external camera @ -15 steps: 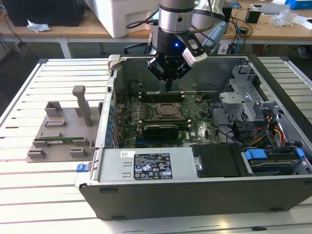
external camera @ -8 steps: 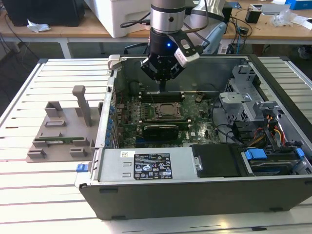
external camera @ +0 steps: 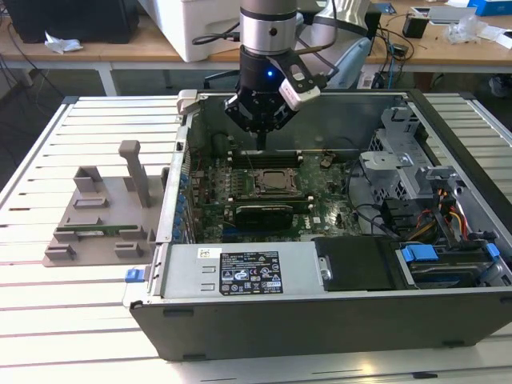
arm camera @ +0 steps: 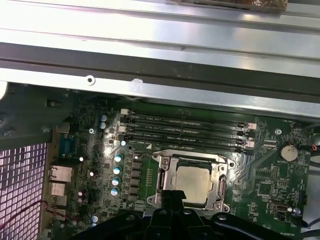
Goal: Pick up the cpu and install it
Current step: 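Install the first cpu locking lever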
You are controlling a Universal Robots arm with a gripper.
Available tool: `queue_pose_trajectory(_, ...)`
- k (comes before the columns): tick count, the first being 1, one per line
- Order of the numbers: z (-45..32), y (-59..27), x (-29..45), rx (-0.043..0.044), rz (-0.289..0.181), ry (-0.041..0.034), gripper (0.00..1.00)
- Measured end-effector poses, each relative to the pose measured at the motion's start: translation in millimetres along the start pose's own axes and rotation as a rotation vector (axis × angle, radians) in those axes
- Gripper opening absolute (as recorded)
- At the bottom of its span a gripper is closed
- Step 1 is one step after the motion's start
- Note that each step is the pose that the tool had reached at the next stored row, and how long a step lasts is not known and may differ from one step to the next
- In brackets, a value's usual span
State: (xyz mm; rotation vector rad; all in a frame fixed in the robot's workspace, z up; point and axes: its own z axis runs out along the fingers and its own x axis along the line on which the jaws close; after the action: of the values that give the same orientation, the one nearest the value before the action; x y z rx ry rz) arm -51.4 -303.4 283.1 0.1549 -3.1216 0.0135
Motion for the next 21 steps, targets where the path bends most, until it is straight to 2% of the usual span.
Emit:
queue_pose_trajectory(12, 0.4, 1.3, 7.2, 0.0001, 0.0, 0.0001, 0.11)
queue_pose_trajectory(17, 0.5, 6.6, 8.1, 0.0001, 0.0, 0.0, 0.11)
queue_pose_trajectory(20, 0.8, 12.9, 9.5, -0.0001, 0.0, 0.0, 0.11)
queue_pose_trajectory(21, 1.1, 16.7, 12.5, 0.0, 0.0, 0.0, 0.11)
